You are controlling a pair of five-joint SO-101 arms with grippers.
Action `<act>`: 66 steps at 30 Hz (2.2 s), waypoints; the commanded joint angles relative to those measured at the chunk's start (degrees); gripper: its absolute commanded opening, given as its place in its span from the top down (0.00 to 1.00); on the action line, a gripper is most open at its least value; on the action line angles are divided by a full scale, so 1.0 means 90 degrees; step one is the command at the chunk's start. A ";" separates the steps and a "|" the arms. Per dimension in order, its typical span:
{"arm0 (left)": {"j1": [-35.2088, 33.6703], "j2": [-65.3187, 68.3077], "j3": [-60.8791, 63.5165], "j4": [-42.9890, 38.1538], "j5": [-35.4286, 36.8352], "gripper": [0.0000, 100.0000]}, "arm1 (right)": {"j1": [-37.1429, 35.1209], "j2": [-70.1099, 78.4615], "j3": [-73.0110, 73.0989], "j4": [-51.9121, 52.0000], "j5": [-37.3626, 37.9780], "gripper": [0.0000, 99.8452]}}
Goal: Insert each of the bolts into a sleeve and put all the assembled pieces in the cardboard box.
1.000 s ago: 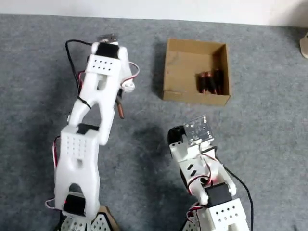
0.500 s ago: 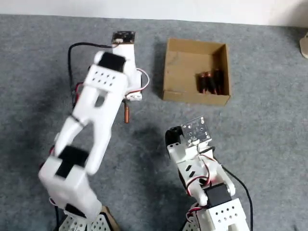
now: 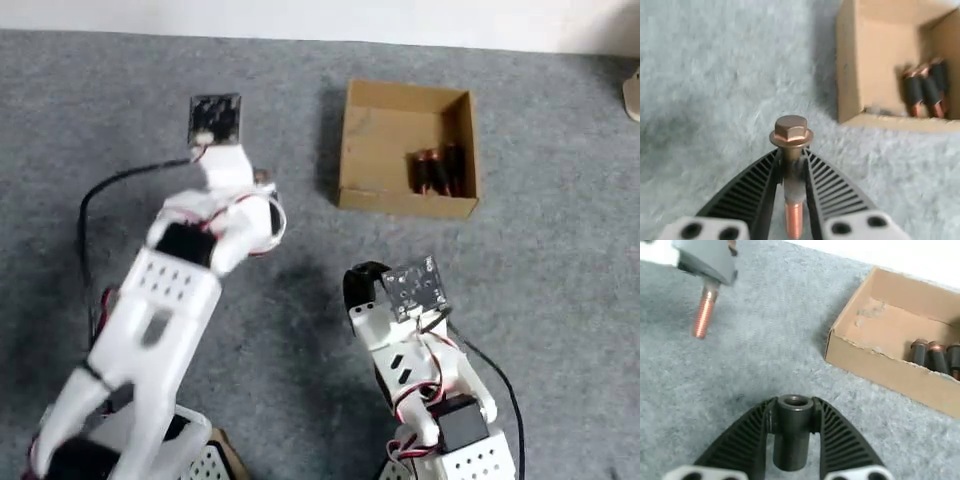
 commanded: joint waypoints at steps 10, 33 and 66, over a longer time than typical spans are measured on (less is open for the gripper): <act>0.0220 -0.3668 0.3424 -0.3751 -0.0039 1.00 | -0.1724 -0.0190 0.1216 -0.1900 -0.0029 0.99; 0.1763 -0.6833 0.4625 -0.3145 -0.0645 0.99 | -0.1109 -0.0171 0.1763 -0.2105 0.0635 0.99; 0.1929 -0.6823 0.5797 -0.2422 0.0527 0.99 | -0.1079 -0.0190 0.1763 -0.2115 0.0596 0.99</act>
